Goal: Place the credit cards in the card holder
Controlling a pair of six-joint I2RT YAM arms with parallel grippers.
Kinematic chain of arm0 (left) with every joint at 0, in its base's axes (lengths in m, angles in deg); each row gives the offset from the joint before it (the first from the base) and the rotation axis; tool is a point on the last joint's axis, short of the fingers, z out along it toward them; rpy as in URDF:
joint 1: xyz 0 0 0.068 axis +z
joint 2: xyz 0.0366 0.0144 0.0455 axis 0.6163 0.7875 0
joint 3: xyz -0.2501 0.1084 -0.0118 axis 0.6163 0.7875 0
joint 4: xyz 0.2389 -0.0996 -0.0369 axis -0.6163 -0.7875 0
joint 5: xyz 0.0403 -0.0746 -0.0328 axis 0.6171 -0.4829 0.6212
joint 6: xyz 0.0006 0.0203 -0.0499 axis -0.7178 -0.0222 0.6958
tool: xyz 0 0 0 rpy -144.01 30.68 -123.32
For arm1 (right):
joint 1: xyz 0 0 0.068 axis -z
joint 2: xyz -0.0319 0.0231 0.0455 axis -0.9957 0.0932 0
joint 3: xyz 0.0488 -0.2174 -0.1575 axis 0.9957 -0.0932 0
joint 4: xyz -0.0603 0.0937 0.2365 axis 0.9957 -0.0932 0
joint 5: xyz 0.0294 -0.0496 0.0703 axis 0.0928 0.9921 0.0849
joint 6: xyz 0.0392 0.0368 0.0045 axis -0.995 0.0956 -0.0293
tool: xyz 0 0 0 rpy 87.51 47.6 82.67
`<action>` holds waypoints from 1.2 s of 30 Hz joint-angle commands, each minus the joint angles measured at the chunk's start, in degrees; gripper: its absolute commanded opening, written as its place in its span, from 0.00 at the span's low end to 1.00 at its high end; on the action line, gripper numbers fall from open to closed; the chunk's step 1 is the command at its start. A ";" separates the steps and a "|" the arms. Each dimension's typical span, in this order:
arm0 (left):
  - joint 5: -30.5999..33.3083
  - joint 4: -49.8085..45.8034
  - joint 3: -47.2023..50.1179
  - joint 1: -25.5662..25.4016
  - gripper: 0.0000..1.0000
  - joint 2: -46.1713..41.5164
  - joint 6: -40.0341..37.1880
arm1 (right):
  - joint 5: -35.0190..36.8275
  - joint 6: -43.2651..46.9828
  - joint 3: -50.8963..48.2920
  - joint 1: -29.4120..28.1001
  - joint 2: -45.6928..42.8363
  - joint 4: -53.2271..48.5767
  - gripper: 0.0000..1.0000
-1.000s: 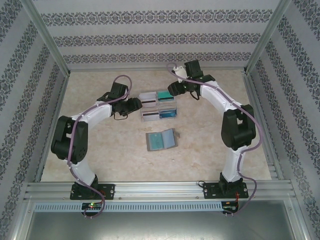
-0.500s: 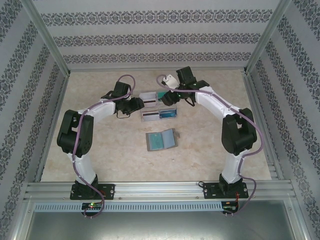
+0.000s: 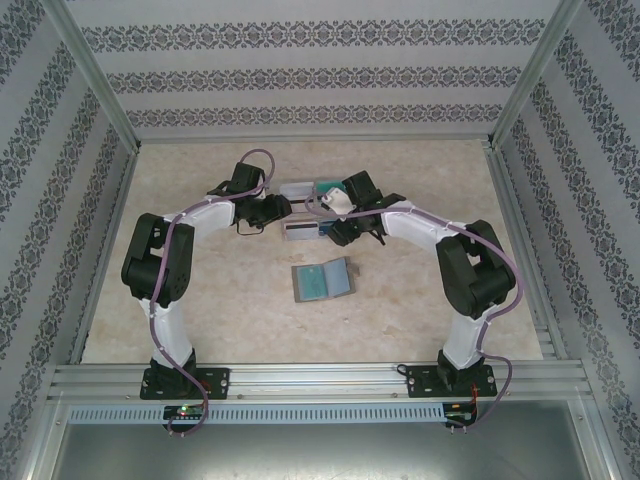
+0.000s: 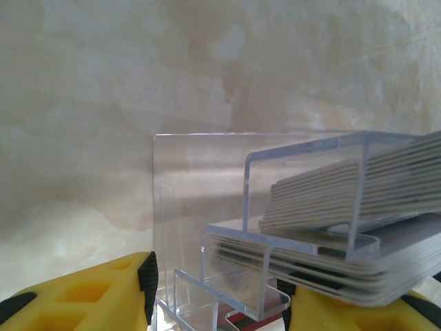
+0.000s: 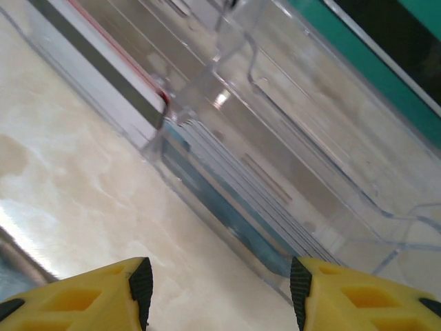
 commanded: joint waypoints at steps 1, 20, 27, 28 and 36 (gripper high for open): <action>-0.84 1.29 -0.48 0.24 0.51 1.10 -0.94 | 8.81 2.85 -1.14 -1.44 -0.05 7.91 0.57; -3.52 1.58 -0.70 0.26 0.51 -0.29 -0.84 | 18.06 7.63 -1.35 -6.29 3.27 9.68 0.57; -3.67 1.46 -0.17 0.26 0.52 -2.01 -1.25 | 23.66 8.39 -1.07 -7.06 5.23 10.28 0.56; -3.74 1.46 -0.15 0.25 0.52 -2.02 -1.33 | 24.06 8.39 -1.19 -7.02 5.14 10.76 0.56; -3.69 1.11 -0.10 0.28 0.52 -3.20 -1.47 | 29.13 9.07 0.22 -7.11 7.36 13.52 0.52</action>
